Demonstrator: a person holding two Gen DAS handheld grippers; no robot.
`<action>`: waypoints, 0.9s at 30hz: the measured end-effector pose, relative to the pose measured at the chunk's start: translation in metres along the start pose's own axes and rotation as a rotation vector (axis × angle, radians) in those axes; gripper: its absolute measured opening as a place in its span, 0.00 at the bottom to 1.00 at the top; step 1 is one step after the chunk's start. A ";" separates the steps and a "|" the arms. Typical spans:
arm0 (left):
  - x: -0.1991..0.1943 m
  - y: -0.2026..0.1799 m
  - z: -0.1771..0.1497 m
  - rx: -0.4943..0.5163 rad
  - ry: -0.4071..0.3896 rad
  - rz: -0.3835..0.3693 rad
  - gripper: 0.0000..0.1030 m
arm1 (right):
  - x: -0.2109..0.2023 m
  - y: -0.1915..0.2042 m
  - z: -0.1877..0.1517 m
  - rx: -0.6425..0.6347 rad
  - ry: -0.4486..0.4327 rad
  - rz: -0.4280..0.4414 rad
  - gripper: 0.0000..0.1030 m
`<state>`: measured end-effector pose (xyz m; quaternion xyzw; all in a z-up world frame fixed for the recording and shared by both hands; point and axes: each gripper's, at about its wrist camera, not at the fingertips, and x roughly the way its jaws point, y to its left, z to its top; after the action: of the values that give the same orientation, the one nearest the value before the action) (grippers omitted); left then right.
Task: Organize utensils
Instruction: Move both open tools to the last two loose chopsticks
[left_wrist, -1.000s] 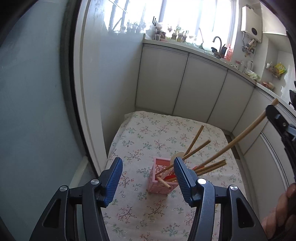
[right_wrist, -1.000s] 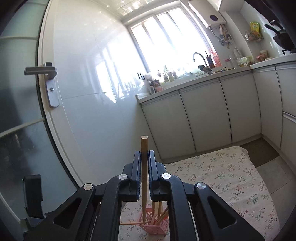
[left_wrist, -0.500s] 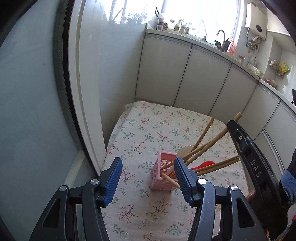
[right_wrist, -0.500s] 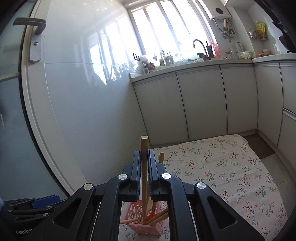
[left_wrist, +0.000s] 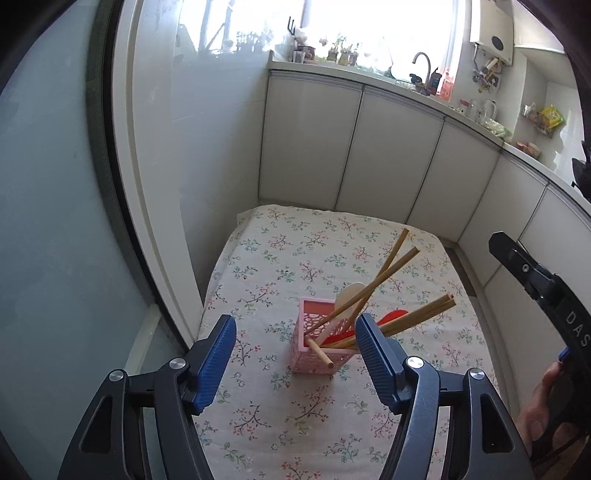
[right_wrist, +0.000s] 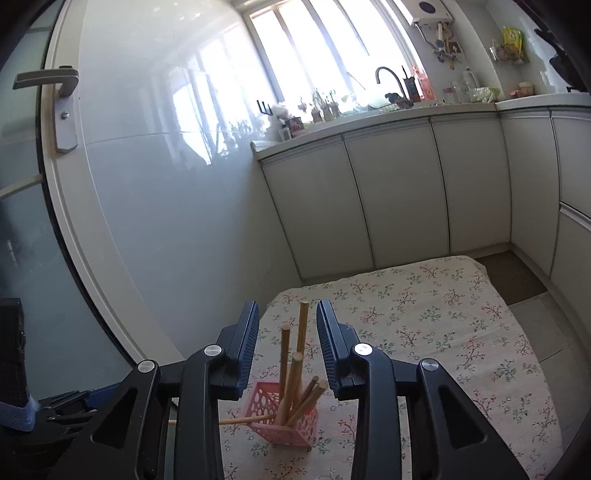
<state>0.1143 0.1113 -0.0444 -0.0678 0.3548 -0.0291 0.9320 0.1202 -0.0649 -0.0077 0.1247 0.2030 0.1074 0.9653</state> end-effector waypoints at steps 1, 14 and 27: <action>-0.002 -0.003 -0.001 0.013 -0.001 -0.004 0.69 | -0.008 -0.005 0.002 0.005 0.006 -0.008 0.39; 0.002 -0.069 -0.036 0.201 0.185 -0.184 0.76 | -0.066 -0.102 -0.003 0.117 0.249 -0.156 0.61; 0.051 -0.156 -0.093 0.411 0.390 -0.223 0.76 | -0.040 -0.190 -0.070 0.296 0.647 -0.314 0.62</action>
<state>0.0895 -0.0584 -0.1237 0.0908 0.5041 -0.2148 0.8316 0.0845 -0.2409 -0.1094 0.1895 0.5267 -0.0385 0.8278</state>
